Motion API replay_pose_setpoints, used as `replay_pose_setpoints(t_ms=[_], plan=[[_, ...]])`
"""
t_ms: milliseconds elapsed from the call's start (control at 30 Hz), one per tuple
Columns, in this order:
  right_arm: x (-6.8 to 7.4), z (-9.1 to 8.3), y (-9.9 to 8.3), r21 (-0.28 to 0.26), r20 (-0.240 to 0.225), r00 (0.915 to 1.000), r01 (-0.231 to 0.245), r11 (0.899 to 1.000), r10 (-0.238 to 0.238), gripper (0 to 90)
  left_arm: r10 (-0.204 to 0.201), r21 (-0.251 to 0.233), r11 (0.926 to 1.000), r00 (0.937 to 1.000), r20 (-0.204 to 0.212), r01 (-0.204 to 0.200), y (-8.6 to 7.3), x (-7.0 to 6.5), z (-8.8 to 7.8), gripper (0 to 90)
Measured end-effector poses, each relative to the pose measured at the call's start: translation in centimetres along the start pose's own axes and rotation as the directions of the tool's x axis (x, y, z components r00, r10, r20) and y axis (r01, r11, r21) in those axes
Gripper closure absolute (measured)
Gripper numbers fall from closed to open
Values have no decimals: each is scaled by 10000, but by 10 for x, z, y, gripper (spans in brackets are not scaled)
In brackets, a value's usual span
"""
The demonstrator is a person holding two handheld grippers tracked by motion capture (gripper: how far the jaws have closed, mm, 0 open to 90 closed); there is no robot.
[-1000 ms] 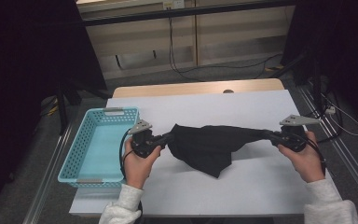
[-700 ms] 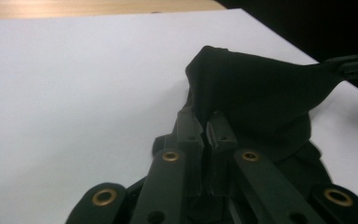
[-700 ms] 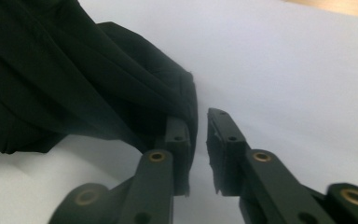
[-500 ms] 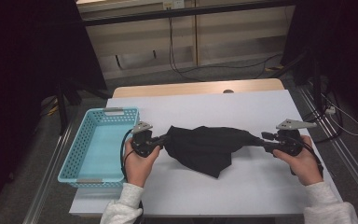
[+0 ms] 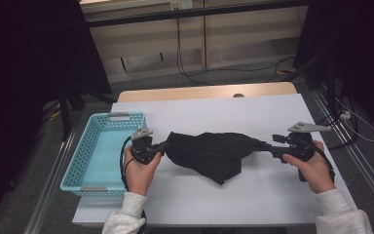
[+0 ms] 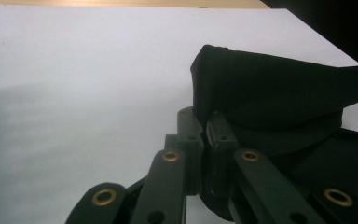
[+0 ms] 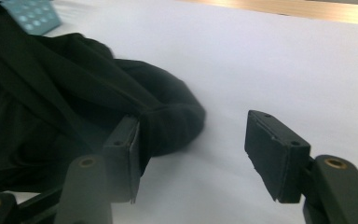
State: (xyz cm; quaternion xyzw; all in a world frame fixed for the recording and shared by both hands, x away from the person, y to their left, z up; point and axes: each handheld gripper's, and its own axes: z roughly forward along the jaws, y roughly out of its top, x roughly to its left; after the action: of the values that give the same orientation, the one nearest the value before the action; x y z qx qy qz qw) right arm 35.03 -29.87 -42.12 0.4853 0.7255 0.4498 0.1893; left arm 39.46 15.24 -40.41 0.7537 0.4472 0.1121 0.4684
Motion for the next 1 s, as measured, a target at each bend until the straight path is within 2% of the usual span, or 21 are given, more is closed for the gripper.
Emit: replay_pose_setpoints(t_ms=[133,200,233,300,333,400,433,500,567,733,867,933,1000], plan=[[-5,-1,-2,-72,350,9987,-362,9993,365,402,119,123,9999,9998,-170,-117,-2,-2,6,865],[-5,3,-2,154,659,9974,-300,9994,289,401,195,285,9994,9995,-266,-187,-3,-3,9,865],[-5,5,-3,141,729,9969,-317,9994,306,393,253,346,9991,9989,-386,-239,-3,-3,11,865],[-5,13,-4,235,862,9954,-446,9987,425,318,241,513,9985,9982,-547,-213,-6,-1,15,865],[-5,18,-5,267,832,9954,-490,9984,466,287,347,610,9977,9973,-653,-307,-7,-1,16,864],[-3,25,-5,460,560,9981,-300,9985,275,289,354,679,9972,9973,-645,-310,-8,0,17,864],[-1,27,-5,476,693,9975,-174,9987,141,289,312,650,9975,9977,-600,-273,-8,0,17,863],[1,28,-3,218,573,9981,-231,9995,219,281,250,661,9976,9984,-509,-216,-8,0,17,863],[2,26,0,-167,380,9980,-493,9986,499,262,271,686,9974,9981,-545,-234,-9,1,17,863],[3,16,2,-582,-61,9974,-725,9957,723,238,263,777,9968,9970,-730,-206,-9,1,17,863],[-1,5,3,-889,32,9985,-541,9946,546,251,263,817,9965,9969,-747,-202,-9,1,17,862],[-2,3,2,-844,112,9992,-361,9958,371,262,297,829,9963,9965,-786,-232,-9,0,17,862],[-2,2,0,-829,20,9992,-403,9957,406,292,286,830,9963,9966,-767,-222,-9,0,19,861]])
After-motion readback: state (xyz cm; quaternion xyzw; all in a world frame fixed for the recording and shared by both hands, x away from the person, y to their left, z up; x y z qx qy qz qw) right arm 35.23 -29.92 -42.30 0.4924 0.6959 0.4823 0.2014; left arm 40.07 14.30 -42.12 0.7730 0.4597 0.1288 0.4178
